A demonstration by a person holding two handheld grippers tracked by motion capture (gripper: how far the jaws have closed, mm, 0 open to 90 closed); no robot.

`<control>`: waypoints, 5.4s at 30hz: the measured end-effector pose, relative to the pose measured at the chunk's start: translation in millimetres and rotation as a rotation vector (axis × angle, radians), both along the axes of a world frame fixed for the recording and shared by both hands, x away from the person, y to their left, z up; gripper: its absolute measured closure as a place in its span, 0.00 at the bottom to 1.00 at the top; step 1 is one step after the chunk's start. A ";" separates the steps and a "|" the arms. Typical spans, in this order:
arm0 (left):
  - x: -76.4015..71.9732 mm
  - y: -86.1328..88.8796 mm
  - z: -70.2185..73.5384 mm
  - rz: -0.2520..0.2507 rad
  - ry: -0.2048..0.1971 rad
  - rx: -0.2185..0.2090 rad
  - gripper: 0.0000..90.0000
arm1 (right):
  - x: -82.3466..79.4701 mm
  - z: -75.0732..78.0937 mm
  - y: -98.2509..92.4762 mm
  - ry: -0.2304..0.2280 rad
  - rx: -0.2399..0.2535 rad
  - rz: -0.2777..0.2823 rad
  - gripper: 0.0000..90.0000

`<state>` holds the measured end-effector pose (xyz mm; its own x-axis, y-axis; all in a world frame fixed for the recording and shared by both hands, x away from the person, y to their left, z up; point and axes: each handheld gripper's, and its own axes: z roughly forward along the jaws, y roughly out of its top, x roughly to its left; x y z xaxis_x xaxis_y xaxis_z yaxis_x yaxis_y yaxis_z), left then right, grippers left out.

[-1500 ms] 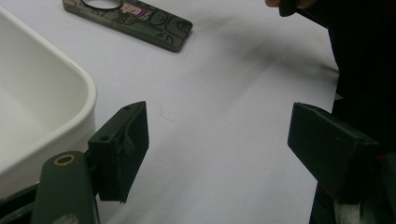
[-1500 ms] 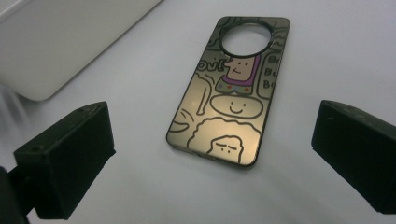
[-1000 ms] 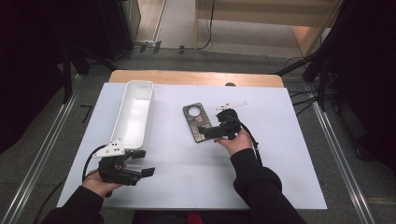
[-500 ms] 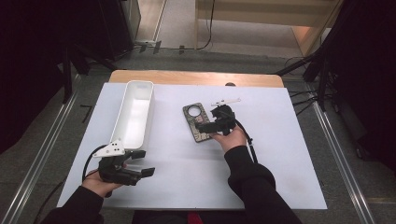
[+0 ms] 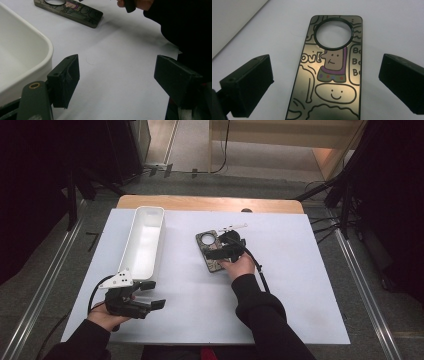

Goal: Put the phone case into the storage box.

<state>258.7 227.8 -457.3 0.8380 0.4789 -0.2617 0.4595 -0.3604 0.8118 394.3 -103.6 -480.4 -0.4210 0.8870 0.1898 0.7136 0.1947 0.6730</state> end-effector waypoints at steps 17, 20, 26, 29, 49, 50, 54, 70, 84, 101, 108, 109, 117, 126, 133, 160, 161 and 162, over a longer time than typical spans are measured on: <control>0.1 -0.5 -0.2 -0.003 0.000 0.004 0.23 | 7.6 -8.4 8.3 0.018 0.001 -0.056 0.00; -0.3 -0.3 0.1 -0.001 -0.002 0.005 0.23 | 10.7 -10.2 12.1 0.040 -0.022 -0.046 0.00; 0.0 0.1 0.0 -0.001 -0.001 0.003 0.23 | 11.6 -10.7 14.1 0.046 -0.027 -0.043 0.00; -0.2 0.1 0.1 -0.002 -0.001 0.003 0.23 | 12.2 -11.3 14.3 0.049 -0.037 -0.040 0.00; 0.0 0.2 -0.1 -0.003 0.002 0.003 0.23 | 15.2 -18.0 16.5 0.103 -0.081 -0.017 0.00; 0.0 0.2 -0.1 -0.003 0.002 0.003 0.23 | 15.3 -19.1 17.0 0.115 -0.087 -0.016 0.00; 0.0 0.1 -0.2 -0.004 0.003 0.005 0.23 | 16.1 -20.9 17.1 0.125 -0.101 -0.011 0.00; -0.1 0.0 -0.3 -0.005 0.005 0.004 0.23 | 15.2 -22.9 22.8 0.137 -0.173 0.010 0.04; -0.1 0.1 -0.2 -0.004 0.005 0.005 0.23 | 13.8 -24.1 29.3 0.122 -0.246 0.003 0.06; -0.1 -0.3 -0.2 -0.005 0.003 0.006 0.23 | 13.5 -23.5 30.3 0.135 -0.246 -0.016 0.08; -0.1 -0.4 -0.2 -0.004 0.004 0.006 0.23 | 13.3 -23.7 30.3 0.134 -0.244 -0.020 0.08; -0.1 -0.5 -0.2 -0.004 0.004 0.005 0.23 | 13.3 -23.7 30.4 0.134 -0.244 -0.021 0.08; 0.0 -0.3 -0.3 -0.004 0.004 0.006 0.23 | 13.3 -23.5 30.3 0.135 -0.241 -0.027 0.09; -0.1 -0.2 -0.2 -0.003 0.004 0.005 0.23 | 13.5 -22.6 29.5 0.138 -0.240 -0.033 0.11; 0.0 0.2 -0.2 -0.001 0.004 0.004 0.23 | 15.3 -21.1 27.2 0.154 -0.224 -0.028 0.12; 0.4 0.5 -0.4 0.004 0.006 0.002 0.23 | 16.5 3.0 -1.6 0.206 -0.061 0.012 0.12; 0.5 0.5 -0.5 0.003 0.006 0.003 0.23 | 14.5 6.7 -2.1 0.201 -0.051 0.017 0.12; 0.5 0.5 -0.5 0.002 0.005 0.003 0.23 | 14.5 6.7 -2.1 0.201 -0.051 0.017 0.12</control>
<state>259.3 228.2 -457.8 0.8356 0.4814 -0.2647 0.4645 -0.3618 0.8083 408.8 -105.6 -473.8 -0.3938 0.8909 0.2263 0.8291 0.2379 0.5060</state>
